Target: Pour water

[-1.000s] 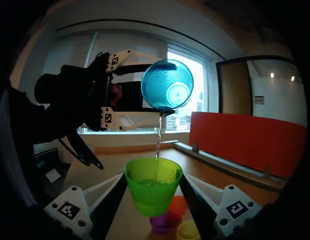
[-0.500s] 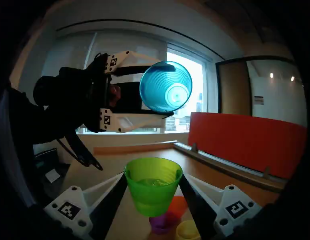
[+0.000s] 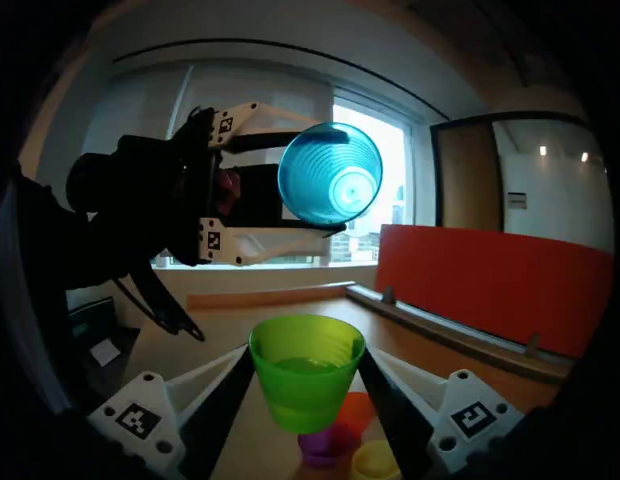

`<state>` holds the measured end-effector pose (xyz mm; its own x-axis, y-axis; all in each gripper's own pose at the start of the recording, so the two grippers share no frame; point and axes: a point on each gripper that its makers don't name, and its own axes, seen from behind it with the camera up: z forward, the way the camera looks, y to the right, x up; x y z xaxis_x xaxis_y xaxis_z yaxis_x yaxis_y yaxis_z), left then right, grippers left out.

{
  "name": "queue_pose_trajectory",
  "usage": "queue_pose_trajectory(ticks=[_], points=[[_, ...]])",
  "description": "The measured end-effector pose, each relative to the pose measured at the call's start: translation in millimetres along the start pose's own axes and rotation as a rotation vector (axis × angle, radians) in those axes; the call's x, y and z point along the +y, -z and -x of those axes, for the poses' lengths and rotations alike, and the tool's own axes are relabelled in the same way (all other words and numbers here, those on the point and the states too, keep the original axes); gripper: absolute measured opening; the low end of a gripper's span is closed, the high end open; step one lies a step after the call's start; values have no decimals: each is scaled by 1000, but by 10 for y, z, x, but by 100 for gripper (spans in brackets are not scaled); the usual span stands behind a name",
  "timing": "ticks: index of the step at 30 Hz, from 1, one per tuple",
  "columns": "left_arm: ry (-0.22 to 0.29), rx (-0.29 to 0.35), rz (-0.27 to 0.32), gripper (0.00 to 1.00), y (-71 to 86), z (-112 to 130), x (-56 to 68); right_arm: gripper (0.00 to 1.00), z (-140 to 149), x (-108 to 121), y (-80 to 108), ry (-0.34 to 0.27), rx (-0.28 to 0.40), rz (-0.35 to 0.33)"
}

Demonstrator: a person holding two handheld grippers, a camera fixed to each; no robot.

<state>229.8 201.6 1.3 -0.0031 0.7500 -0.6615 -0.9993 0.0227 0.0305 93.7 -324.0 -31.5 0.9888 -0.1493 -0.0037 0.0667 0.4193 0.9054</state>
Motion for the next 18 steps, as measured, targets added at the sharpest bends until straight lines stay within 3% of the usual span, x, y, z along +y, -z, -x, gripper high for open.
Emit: queue_pose_trajectory(ticks=[11, 18], points=[[95, -7, -22, 83, 13, 66, -18, 90, -11, 24, 11, -2, 4, 6], [199, -7, -33, 83, 49, 105, -2, 90, -40, 17, 14, -2, 10, 4]])
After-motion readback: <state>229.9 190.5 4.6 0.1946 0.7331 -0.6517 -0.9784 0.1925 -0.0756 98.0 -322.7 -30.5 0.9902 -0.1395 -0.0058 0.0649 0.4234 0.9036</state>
